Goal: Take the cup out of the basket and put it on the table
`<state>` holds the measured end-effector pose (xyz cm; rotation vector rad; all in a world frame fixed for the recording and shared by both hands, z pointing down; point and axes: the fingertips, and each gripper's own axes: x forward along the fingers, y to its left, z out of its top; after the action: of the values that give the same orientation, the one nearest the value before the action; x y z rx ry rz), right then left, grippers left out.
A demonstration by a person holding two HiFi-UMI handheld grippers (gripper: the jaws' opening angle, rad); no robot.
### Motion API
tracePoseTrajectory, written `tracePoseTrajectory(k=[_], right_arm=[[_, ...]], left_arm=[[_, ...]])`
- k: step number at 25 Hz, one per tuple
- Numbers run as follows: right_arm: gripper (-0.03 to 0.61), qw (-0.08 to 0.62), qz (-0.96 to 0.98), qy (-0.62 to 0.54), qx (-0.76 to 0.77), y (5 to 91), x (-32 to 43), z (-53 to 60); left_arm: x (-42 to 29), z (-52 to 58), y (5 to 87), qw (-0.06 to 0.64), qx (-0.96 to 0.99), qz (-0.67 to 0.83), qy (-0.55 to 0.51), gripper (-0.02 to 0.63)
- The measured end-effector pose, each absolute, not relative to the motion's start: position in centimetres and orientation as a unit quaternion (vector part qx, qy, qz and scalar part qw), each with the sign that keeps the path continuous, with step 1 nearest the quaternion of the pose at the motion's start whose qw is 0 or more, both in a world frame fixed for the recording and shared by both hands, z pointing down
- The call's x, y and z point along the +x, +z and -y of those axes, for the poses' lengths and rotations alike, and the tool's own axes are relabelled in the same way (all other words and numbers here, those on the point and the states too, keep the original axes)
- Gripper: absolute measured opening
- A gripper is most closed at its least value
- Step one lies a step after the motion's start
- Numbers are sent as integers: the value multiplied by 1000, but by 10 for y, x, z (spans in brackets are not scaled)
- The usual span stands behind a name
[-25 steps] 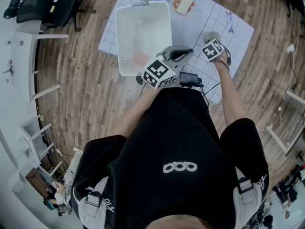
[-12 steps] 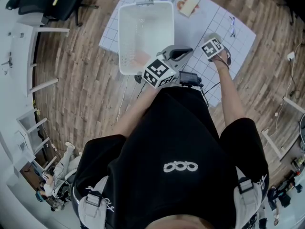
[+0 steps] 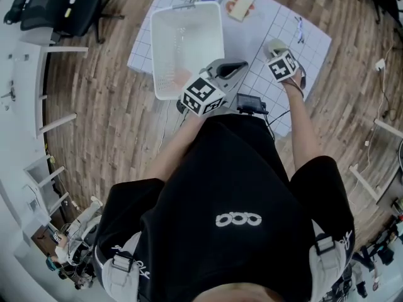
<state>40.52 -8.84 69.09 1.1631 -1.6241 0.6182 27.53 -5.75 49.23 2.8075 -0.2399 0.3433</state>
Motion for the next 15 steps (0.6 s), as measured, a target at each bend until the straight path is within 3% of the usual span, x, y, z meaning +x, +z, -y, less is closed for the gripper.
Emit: tracePoseTrajectory(k=[15], right_arm=[[29, 253, 737, 160, 606, 516, 308, 64]], left_arm=[[184, 80, 456, 142, 983, 90, 75, 9]])
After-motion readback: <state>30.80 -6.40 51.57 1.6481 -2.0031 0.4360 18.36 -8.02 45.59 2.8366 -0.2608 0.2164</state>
